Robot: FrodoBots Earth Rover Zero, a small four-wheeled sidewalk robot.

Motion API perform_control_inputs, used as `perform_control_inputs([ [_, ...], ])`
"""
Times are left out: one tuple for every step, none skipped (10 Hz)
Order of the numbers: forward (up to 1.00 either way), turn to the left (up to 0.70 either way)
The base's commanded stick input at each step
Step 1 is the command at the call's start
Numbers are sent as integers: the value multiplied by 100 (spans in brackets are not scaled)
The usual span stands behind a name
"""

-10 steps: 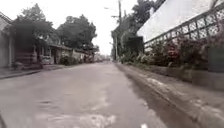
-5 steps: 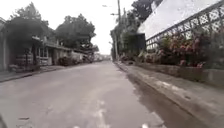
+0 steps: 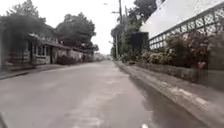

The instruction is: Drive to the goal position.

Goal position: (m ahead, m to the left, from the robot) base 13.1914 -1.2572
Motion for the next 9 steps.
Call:
perform_control_inputs([
  [100,0],
  [100,0],
  [100,0],
  [100,0],
  [100,0],
  [100,0],
  [100,0],
  [100,0],
  [100,0],
])
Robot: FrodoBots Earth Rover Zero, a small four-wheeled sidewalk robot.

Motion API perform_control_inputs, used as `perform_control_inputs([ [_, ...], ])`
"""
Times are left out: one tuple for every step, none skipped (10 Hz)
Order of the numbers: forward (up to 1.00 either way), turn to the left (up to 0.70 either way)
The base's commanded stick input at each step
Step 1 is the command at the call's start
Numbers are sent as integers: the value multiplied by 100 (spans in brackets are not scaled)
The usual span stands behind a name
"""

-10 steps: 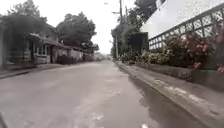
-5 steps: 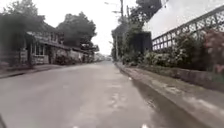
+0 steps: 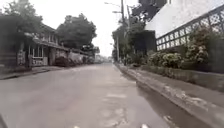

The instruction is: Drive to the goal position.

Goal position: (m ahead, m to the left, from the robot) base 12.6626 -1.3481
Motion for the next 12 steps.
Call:
perform_control_inputs([
  [100,0],
  [100,0],
  [100,0],
  [100,0],
  [100,-1],
  [100,-4],
  [100,-10],
  [100,-5],
  [100,-3],
  [100,-1],
  [100,0],
  [100,0],
])
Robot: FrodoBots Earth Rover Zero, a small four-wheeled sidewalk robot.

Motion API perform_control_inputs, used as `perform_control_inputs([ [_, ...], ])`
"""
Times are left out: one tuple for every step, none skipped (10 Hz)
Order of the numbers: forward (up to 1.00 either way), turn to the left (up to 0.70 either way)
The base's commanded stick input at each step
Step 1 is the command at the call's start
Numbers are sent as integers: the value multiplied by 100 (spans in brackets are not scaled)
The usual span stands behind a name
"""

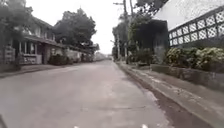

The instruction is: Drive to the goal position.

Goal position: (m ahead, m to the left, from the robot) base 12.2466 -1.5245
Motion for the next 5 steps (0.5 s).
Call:
perform_control_inputs([
  [100,0],
  [100,0],
  [100,0],
  [100,0],
  [100,0],
])
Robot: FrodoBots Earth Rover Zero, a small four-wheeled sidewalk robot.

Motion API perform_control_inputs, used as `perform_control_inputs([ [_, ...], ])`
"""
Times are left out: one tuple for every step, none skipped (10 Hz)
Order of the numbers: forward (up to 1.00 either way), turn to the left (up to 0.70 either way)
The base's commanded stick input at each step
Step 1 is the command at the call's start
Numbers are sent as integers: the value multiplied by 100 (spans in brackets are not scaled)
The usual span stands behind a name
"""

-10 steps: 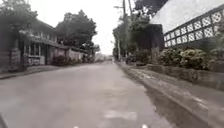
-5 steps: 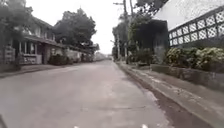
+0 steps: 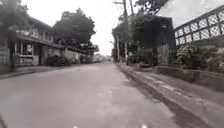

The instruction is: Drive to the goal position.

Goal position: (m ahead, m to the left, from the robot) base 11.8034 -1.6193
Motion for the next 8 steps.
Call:
perform_control_inputs([
  [100,0],
  [100,0],
  [100,0],
  [100,0],
  [100,0],
  [100,0],
  [100,0],
  [100,0],
])
